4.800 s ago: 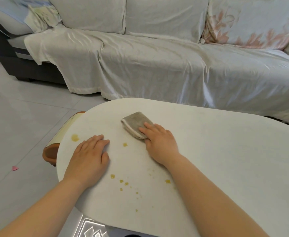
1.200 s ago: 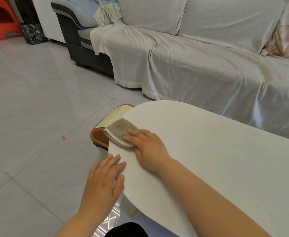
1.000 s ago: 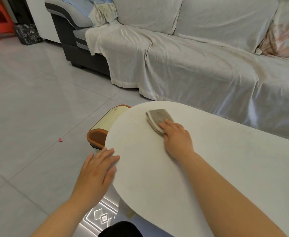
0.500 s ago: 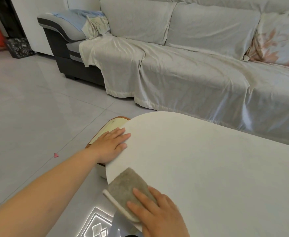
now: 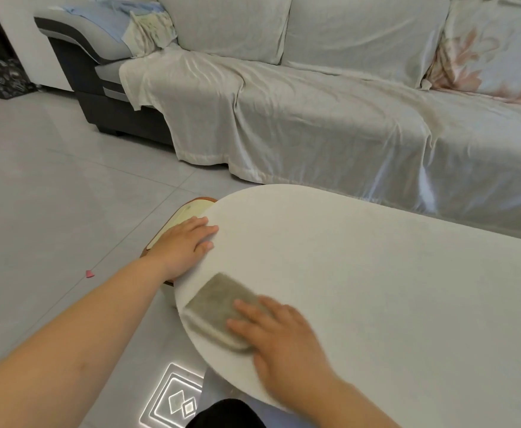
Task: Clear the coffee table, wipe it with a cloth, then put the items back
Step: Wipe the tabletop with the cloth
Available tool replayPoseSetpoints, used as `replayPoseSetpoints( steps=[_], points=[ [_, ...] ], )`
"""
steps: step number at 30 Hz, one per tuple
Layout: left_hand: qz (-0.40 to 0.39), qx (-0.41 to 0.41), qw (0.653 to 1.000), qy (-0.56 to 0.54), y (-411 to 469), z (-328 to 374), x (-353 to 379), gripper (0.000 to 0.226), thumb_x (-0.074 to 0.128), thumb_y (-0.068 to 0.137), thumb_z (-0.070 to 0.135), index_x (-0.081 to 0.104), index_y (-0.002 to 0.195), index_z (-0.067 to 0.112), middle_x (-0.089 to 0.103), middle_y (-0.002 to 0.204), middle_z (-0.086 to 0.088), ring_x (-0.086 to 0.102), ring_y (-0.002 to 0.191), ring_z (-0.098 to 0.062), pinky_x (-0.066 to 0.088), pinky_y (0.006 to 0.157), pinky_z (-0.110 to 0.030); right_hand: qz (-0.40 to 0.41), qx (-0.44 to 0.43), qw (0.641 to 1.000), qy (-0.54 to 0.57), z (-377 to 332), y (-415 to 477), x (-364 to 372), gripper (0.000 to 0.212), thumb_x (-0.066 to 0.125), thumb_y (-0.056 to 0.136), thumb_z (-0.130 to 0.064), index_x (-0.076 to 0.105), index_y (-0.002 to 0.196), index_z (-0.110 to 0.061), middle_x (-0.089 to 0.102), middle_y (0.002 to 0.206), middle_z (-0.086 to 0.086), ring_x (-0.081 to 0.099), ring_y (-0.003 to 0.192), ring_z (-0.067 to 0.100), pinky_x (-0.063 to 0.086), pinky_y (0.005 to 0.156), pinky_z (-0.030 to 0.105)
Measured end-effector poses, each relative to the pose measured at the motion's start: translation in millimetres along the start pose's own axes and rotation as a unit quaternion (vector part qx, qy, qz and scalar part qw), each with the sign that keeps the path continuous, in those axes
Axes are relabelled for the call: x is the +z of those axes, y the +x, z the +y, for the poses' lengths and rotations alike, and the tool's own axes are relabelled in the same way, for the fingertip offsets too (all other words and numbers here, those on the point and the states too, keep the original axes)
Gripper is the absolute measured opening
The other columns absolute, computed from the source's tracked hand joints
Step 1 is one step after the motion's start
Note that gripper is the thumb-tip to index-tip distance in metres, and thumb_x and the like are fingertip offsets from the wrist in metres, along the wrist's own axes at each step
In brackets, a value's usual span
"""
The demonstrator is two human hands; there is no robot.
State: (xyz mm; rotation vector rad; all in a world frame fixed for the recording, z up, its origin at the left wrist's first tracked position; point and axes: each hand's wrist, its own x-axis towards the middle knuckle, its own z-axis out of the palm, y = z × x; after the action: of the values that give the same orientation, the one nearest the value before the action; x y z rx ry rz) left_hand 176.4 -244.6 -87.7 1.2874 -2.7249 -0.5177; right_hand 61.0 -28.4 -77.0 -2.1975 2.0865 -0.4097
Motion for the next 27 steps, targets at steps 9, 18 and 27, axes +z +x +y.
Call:
replayPoseSetpoints(
  steps=[9,18,27],
  points=[
    [0.021,-0.039,0.999,0.019,-4.9,11.7,5.0,0.041,0.03,0.095,0.023,0.032,0.136,0.025,0.019,0.153,0.001,0.011,0.141,-0.016,0.003,0.113,-0.034,0.017,0.121,0.992,-0.024,3.4,-11.3,6.6,0.061,0.074,0.038,-0.034,0.067,0.099,-0.038,0.067,0.112,-0.015,0.067,0.096,0.017,0.053,0.075,0.024],
    [0.077,-0.043,0.996,0.026,-15.2,48.1,30.9,0.044,0.027,0.093,0.019,0.028,0.138,0.019,0.02,0.153,-0.003,0.012,0.141,-0.019,0.008,0.113,-0.035,0.053,0.236,0.97,-0.036,141.0,-13.2,-31.3,0.047,0.042,0.089,-0.016,0.039,0.133,-0.028,0.031,0.149,-0.007,0.031,0.134,0.02,0.027,0.106,0.031],
    [0.104,-0.054,0.993,0.024,-16.5,51.5,30.1,0.046,0.032,0.089,0.014,0.034,0.135,0.018,0.026,0.151,-0.003,0.018,0.14,-0.018,0.009,0.113,-0.033,0.03,0.228,0.973,0.003,127.3,88.4,-4.1,0.055,0.033,0.085,-0.003,0.031,0.137,-0.021,0.022,0.153,0.001,0.017,0.138,0.027,0.013,0.113,0.034]
  ],
)
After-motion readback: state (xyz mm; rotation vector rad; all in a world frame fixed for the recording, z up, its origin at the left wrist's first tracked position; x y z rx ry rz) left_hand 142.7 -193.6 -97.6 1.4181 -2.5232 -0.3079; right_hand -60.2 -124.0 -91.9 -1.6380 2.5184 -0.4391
